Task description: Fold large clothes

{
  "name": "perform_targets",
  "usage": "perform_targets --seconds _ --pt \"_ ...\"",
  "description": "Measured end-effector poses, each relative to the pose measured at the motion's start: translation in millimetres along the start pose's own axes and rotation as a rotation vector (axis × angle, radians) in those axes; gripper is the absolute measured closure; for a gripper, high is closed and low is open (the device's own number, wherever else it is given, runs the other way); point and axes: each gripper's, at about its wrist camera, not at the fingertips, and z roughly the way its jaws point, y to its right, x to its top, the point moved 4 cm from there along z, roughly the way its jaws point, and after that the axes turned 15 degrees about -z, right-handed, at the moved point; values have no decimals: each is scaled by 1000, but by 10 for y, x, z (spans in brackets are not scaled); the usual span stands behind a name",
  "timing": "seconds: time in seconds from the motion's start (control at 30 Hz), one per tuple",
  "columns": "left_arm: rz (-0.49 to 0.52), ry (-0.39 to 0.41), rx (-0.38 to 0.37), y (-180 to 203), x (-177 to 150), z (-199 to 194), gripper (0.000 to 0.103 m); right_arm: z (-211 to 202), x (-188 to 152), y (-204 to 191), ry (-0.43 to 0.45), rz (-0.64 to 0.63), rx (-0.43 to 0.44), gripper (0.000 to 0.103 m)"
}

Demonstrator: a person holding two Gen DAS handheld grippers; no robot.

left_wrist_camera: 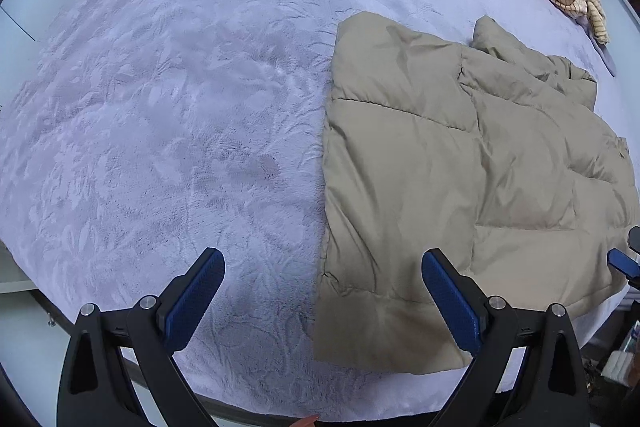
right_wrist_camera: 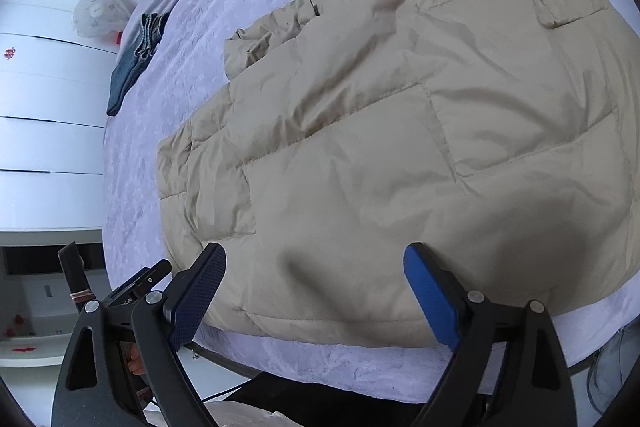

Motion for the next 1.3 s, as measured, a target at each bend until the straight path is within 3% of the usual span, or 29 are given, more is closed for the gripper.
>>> perform_targets --seconds 0.27,0.4,0.47,0.6,0.73,0.83,0.93,1.0,1.03,1.07,1.13,1.23,1.3 --pt "22 -22 -20 -3 92 163 4 148 90 -146 30 -26 -54 11" --pt "42 -3 -72 -101 261 223 4 216 143 -192 25 -50 -93 11" --pt "27 -51 -178 -204 389 339 4 263 153 -176 9 -41 -104 10" --pt "-15 -229 -449 -319 531 623 4 348 161 -155 -23 -28 -115 10" --pt "55 -369 -631 -33 513 806 4 410 173 -130 -43 -16 -125 10" --pt "104 -450 -710 324 455 909 4 447 185 -111 -46 -2 -130 10" --pt "137 -497 -712 588 380 1034 4 481 204 -117 -56 7 -135 5" --pt "161 -487 -683 646 372 1046 22 471 225 -161 -71 1 -119 0" --pt "167 -501 -685 664 369 1051 48 447 231 -186 -76 -7 -112 0" --pt "152 -519 -703 655 378 1035 59 410 236 -210 -78 -23 -107 0" --pt "145 -515 -711 654 391 984 69 297 267 -216 -70 -63 -132 0" --pt "149 -496 -699 679 409 815 75 133 332 -97 -30 -87 -183 0" --pt "159 -477 -687 723 416 660 75 90 383 31 -12 -77 -211 13"
